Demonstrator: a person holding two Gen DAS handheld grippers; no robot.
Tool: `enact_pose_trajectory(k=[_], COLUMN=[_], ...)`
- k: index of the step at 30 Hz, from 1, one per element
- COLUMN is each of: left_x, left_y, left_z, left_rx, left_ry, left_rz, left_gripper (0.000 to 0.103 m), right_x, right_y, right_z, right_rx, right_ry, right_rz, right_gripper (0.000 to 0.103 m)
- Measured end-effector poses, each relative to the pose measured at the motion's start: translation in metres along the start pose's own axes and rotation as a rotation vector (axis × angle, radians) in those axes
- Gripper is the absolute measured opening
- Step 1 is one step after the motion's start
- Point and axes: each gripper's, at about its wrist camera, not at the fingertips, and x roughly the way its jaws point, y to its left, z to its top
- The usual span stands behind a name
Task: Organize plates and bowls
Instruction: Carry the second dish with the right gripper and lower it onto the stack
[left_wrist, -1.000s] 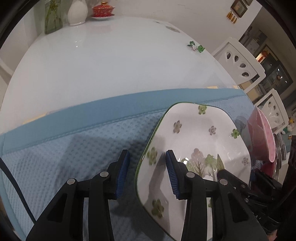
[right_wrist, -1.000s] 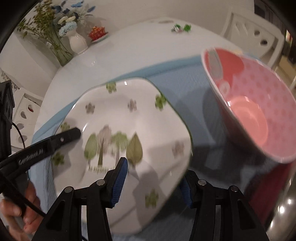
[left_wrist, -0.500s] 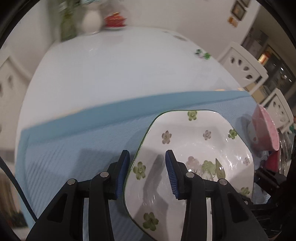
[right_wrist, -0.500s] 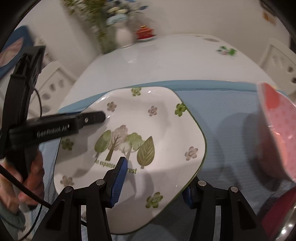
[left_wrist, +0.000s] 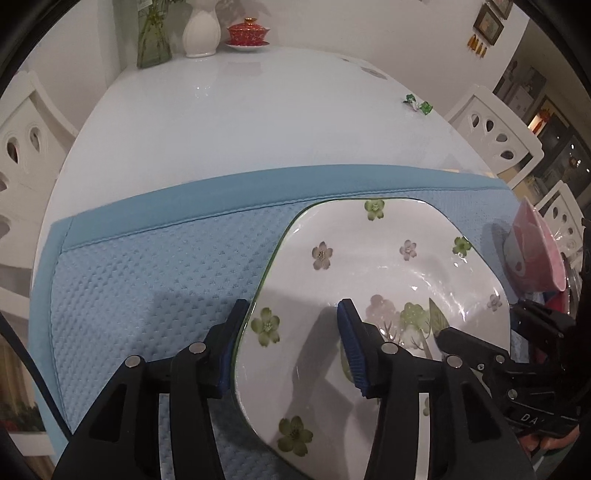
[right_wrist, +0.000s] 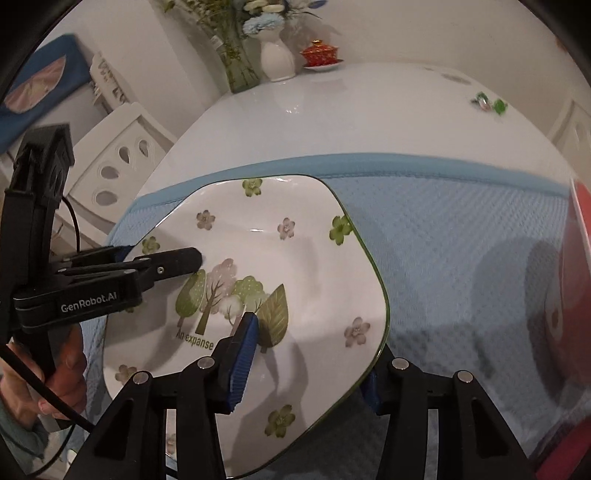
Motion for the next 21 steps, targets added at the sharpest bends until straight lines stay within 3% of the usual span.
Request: enact_pose_trajectory(k=[5,15,21], left_x=[-0.021,-0.096,-0.154], left_y=[-0.005,-0.016,-0.027], left_z=[-0.004,-0.002,-0.034], left_rx=[0.011,0.016,-0.019], left_ry=[-0.064,-0.184,-0.229], left_rz=[-0.005,0.009,-0.008], left_gripper=[0.044,0.044,0.044], right_x=[-0.023,-0.081,-0.13], right_y=[0.01,0.033,0.059], right_z=[0.0,0.014,-0.005], right_rx=[-0.112,-0.17,-0.209], right_ry=[-0.058,-0.141,-0.158], right_rz=[-0.009,0.019,0.033], right_gripper=[0.047,0.047,0.047])
